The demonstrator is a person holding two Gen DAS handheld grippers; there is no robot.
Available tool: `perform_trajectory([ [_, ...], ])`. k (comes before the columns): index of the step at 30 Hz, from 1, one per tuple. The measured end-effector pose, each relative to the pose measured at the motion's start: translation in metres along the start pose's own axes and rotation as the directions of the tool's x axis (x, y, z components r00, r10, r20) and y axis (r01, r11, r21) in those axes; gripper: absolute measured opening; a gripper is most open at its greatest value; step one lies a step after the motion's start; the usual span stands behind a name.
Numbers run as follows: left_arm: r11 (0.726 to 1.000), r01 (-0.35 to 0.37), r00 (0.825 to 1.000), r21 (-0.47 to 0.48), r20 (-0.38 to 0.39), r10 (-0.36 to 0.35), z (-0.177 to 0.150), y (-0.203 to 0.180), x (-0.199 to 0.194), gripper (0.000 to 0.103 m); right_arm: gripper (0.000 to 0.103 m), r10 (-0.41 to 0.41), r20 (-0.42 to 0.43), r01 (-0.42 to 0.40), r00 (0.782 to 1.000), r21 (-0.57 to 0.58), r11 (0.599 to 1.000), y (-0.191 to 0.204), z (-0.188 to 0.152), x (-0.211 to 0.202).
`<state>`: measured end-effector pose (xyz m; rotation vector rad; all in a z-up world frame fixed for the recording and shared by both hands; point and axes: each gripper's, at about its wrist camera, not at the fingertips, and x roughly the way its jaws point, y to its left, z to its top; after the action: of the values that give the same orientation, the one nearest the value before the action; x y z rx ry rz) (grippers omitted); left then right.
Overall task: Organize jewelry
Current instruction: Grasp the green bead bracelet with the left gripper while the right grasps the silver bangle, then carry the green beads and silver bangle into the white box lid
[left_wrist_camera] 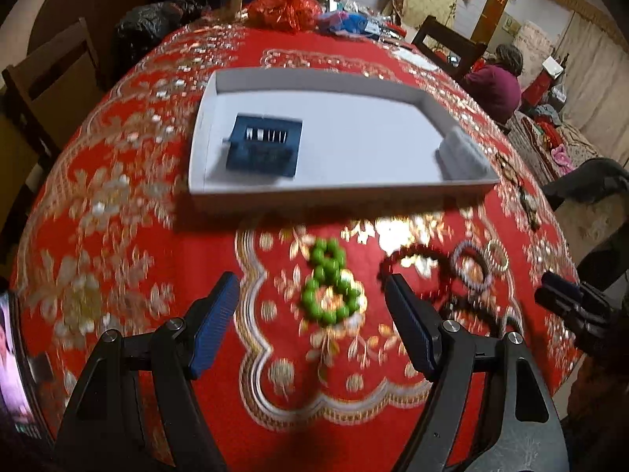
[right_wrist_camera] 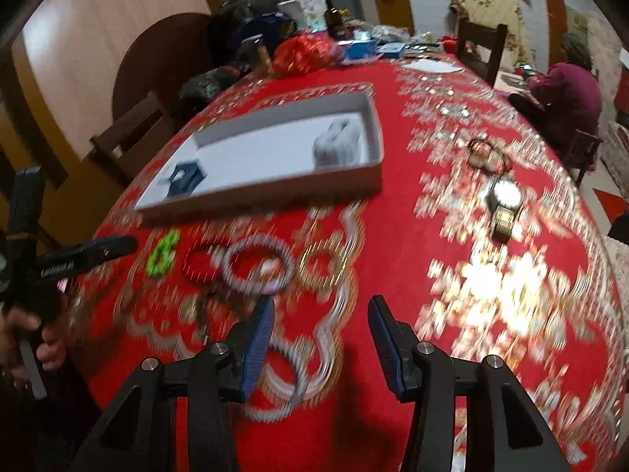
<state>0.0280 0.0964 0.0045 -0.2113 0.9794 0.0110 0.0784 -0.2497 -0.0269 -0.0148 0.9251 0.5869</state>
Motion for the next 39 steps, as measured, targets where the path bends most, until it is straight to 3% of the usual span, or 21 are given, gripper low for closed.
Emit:
perform_trajectory([
  [6,1.000,-0.020,1.000,-0.011,-0.016,0.020,-0.001,-0.001,0.009,0.077,0.035,0.007,-0.080,-0.013,0.997,-0.075,0.997,0.014,-0.022,0.011],
  [13,0.999,-0.030,0.999,0.032,-0.042,0.032,0.000,-0.011,0.025,0.077,0.034,-0.110,-0.073,0.088,0.991,-0.252,0.964,0.036,-0.029,0.018],
  [20,0.995,-0.059,0.996,0.084,-0.057,0.064,-0.001,-0.020,0.042,0.074,0.013,-0.102,-0.079,0.076,0.992,-0.283,0.956,0.042,-0.028,0.019],
  [23,0.991,-0.081,0.996,0.109,-0.037,0.086,0.002,-0.024,0.046,0.066,0.007,-0.111,-0.077,0.084,0.991,-0.289,0.954,0.043,-0.029,0.019],
  [26,0.985,-0.106,0.994,0.133,-0.011,0.108,0.004,-0.026,0.048,0.045,0.006,-0.116,-0.074,0.091,0.991,-0.281,0.955,0.043,-0.029,0.019],
  [28,0.986,-0.089,0.996,0.138,-0.009,0.091,0.005,-0.026,0.048,0.013,0.006,-0.124,-0.067,0.101,0.990,-0.273,0.957,0.041,-0.028,0.017],
  [29,0.988,-0.073,0.997,0.133,-0.017,0.076,0.005,-0.025,0.048,0.010,0.006,-0.120,-0.060,0.100,0.991,-0.263,0.960,0.040,-0.027,0.015],
  [32,0.994,-0.026,0.999,0.105,-0.028,0.029,0.005,-0.021,0.044,0.008,0.006,-0.106,-0.021,0.098,0.994,-0.235,0.967,0.036,-0.021,0.005],
  [39,0.991,0.083,0.993,0.106,0.076,-0.091,0.008,-0.027,0.007,0.008,0.006,-0.094,0.014,0.095,0.995,-0.183,0.979,0.030,-0.014,-0.001],
])
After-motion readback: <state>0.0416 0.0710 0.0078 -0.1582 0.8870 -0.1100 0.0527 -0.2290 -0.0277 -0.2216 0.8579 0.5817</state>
